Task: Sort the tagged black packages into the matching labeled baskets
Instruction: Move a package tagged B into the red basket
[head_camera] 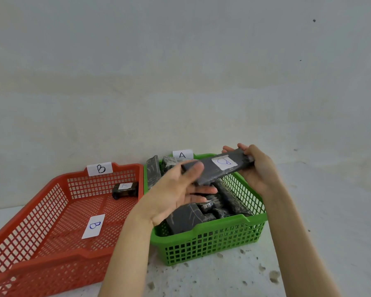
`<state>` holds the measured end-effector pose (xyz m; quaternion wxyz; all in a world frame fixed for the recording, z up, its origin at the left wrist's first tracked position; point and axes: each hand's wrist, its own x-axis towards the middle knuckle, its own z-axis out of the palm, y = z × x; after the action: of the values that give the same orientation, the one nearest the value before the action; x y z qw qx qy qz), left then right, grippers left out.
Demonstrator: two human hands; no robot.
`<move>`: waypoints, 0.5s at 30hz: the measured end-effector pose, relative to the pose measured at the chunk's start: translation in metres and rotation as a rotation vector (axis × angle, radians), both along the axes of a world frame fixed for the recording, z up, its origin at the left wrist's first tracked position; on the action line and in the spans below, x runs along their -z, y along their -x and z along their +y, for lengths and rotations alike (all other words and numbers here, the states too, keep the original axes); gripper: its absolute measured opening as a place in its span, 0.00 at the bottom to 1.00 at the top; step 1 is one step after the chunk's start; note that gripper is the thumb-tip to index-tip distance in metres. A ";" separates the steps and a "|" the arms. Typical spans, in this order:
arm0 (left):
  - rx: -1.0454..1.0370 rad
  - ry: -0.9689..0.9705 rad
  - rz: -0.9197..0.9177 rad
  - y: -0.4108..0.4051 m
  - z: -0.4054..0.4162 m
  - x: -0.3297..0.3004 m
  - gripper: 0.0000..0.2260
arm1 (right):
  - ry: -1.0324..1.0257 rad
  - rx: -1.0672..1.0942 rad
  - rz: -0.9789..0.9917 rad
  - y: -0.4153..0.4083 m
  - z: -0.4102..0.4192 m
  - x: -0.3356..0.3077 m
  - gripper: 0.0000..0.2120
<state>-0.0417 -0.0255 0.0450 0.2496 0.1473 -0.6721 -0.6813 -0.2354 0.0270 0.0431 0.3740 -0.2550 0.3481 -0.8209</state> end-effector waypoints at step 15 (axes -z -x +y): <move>-0.933 -0.500 0.214 -0.073 -0.104 0.031 0.09 | -0.262 -0.373 -0.141 -0.067 -0.035 0.019 0.20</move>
<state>0.0314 -0.1298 0.0141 0.5501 0.4147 -0.3235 -0.6487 -0.1680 -0.0082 0.0240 0.5725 -0.2061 0.3715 -0.7012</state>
